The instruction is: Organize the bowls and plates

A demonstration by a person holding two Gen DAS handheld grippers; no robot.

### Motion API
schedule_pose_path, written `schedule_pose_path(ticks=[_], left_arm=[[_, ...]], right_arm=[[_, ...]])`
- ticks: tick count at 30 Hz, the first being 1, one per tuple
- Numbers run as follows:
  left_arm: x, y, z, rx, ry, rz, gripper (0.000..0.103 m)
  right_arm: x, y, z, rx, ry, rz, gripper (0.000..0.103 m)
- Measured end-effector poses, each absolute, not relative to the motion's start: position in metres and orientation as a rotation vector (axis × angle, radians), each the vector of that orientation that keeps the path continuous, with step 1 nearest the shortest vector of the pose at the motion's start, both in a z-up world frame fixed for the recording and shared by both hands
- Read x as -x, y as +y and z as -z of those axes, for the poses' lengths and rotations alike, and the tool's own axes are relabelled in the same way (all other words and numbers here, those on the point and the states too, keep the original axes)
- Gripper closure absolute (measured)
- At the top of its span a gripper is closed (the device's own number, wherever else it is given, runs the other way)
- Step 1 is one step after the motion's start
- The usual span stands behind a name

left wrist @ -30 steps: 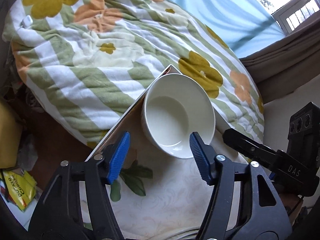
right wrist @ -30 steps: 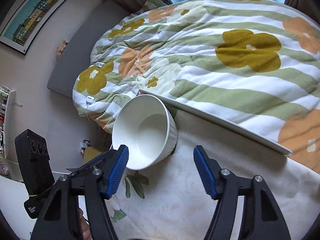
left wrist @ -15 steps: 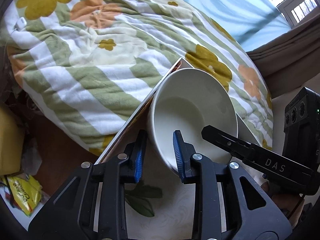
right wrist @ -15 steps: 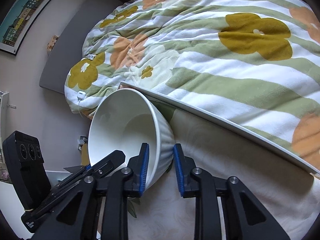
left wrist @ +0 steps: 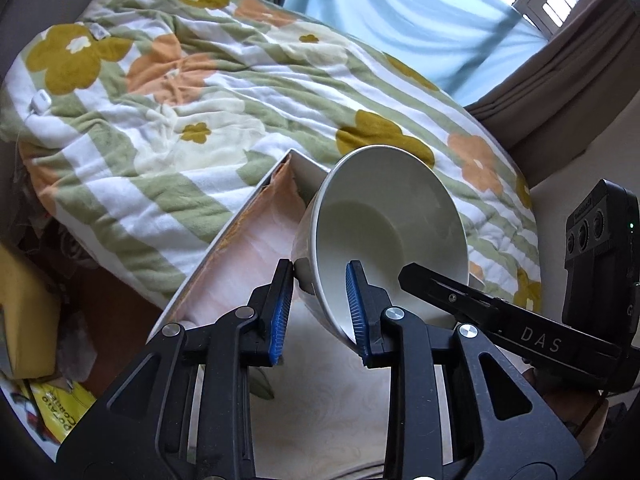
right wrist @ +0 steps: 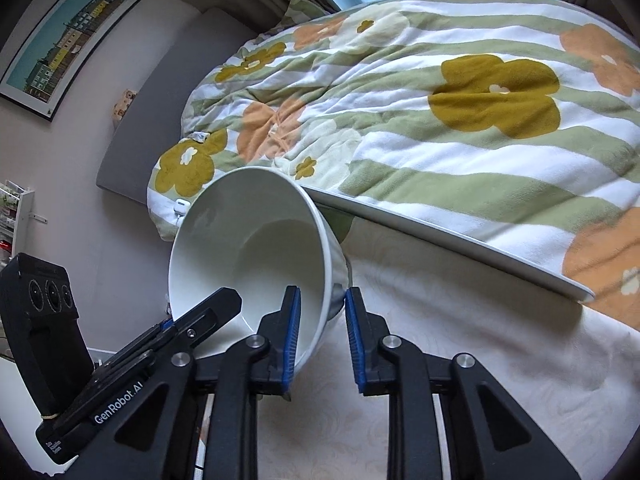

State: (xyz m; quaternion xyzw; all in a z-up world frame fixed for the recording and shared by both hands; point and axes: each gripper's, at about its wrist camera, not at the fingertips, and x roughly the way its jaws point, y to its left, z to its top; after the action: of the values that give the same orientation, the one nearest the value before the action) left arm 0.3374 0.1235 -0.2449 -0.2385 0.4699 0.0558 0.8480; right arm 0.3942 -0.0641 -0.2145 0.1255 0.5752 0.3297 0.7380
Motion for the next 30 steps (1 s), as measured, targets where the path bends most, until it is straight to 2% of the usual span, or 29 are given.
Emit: schedule_pose_path(ticks=[10,16,23,30], left_arm=[[-0.274,0.024,0.177,0.392,0.933,0.006,0.079],[-0.227,-0.052,0.152,0.354,0.921,0.099,0.079],[-0.185,-0.143,0.144,0.310,0.936,0.211,0.079],[-0.170,-0.226,0.164,0.265,1.036,0.346,0.079]], right_arm=[[-0.312,-0.165,0.137,-0.340,1.098,-0.643,0.082],[-0.251,-0.238,0.114,-0.382,1.049,-0.567,0.082],[-0.190,-0.323,0.105,-0.412,1.028,-0.452,0.082],[-0.152,-0.398,0.120,-0.442,1.056,-0.316,0.082]])
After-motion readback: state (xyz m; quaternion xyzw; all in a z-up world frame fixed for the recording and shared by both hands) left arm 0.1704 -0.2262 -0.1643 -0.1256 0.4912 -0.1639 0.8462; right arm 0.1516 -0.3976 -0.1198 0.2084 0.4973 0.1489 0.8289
